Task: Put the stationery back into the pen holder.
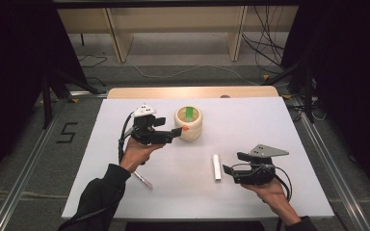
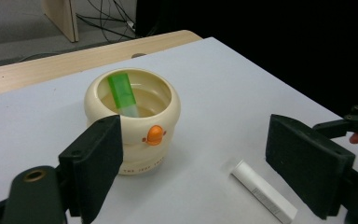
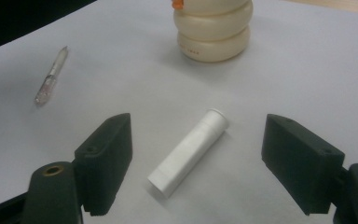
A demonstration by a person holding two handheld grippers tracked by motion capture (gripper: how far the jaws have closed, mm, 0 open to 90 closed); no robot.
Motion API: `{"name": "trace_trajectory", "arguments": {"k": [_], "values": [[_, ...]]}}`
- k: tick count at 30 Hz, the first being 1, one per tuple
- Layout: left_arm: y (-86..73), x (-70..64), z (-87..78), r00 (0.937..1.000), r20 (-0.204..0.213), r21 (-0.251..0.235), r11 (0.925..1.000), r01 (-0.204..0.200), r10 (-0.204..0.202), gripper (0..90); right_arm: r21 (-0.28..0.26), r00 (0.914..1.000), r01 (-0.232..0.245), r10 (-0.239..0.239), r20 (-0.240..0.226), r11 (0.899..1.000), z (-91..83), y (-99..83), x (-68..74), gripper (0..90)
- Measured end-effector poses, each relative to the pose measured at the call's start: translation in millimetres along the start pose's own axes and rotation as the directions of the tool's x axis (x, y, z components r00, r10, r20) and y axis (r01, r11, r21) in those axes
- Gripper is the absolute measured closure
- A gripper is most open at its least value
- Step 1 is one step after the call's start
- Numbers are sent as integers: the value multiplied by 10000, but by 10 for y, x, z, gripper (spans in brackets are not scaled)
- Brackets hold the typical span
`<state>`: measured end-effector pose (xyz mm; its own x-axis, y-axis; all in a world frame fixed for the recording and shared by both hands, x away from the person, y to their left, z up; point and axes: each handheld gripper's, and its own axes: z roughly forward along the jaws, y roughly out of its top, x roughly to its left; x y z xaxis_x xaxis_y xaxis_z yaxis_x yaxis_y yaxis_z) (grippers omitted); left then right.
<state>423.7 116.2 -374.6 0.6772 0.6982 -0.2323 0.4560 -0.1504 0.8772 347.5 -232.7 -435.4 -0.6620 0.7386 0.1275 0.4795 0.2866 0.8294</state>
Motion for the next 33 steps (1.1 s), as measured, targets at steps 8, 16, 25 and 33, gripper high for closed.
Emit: {"name": "trace_trajectory", "arguments": {"k": [8, 16, 25, 33], "values": [[-145, -73, -158, 9995, 160, -191, 9994, -280, 283, 174, 281, 9998, -143, 139, 144, 9995, 42, 14, -2, 254], [-318, -134, -259, 9991, 161, -422, 9983, -396, 404, 170, 601, 9992, -300, 284, 272, 9977, 94, 26, -5, 251], [-478, -113, -373, 9992, 172, -730, 9968, -334, 347, 168, 704, 9990, -316, 292, 352, 9970, 125, 49, 0, 250], [-548, -181, -419, 9985, 185, -917, 9945, -497, 516, 168, 952, 9987, -321, 281, 426, 9949, 163, 84, 5, 250]]}}
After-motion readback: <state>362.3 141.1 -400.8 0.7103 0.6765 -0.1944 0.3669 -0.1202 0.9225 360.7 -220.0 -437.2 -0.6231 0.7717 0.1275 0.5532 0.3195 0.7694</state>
